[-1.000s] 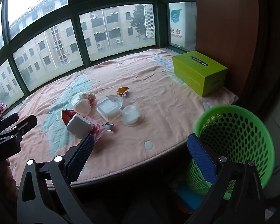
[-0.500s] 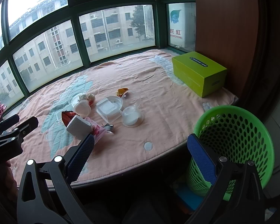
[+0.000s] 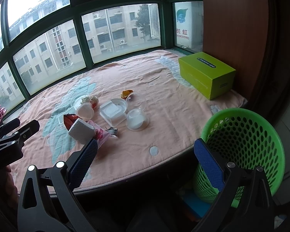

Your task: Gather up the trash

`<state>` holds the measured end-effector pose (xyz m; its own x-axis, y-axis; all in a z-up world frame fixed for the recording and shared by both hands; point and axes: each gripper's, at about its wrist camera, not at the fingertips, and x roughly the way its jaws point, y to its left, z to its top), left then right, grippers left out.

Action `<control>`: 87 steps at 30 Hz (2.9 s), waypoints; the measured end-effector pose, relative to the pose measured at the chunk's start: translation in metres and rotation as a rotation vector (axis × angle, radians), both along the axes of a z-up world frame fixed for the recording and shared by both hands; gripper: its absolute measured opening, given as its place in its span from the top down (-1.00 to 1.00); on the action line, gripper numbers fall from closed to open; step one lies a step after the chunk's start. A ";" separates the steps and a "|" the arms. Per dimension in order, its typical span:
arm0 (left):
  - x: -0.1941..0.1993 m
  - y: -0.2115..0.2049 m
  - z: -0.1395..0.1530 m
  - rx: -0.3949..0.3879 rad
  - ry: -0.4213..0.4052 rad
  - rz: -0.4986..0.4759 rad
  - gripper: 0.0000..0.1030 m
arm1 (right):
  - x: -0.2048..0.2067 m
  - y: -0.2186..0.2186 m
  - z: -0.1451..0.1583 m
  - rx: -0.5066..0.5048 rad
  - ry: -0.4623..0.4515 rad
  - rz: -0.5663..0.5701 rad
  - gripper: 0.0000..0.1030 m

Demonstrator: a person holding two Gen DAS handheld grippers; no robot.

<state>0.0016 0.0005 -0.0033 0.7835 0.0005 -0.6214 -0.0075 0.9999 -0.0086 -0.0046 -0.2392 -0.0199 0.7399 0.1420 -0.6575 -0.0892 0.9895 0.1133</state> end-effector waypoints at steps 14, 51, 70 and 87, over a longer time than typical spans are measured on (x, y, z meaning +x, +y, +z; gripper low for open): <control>0.002 -0.001 0.001 0.001 0.008 0.006 -0.88 | -0.001 0.000 -0.001 0.000 0.001 0.000 -0.91; 0.027 0.011 -0.008 -0.010 0.057 0.019 -0.88 | 0.025 0.005 -0.015 0.007 0.053 0.020 -0.91; 0.065 0.052 -0.020 -0.047 0.113 0.109 -0.88 | 0.058 0.043 -0.036 -0.005 0.097 0.149 -0.91; 0.079 0.116 -0.027 -0.074 0.139 0.263 -0.88 | 0.079 0.139 -0.061 -0.103 0.087 0.416 -0.87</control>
<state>0.0809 0.1166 -0.0305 0.6696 0.1431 -0.7288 -0.2727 0.9601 -0.0620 0.0744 -0.1005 -0.0813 0.5746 0.3461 -0.7416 -0.4769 0.8781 0.0403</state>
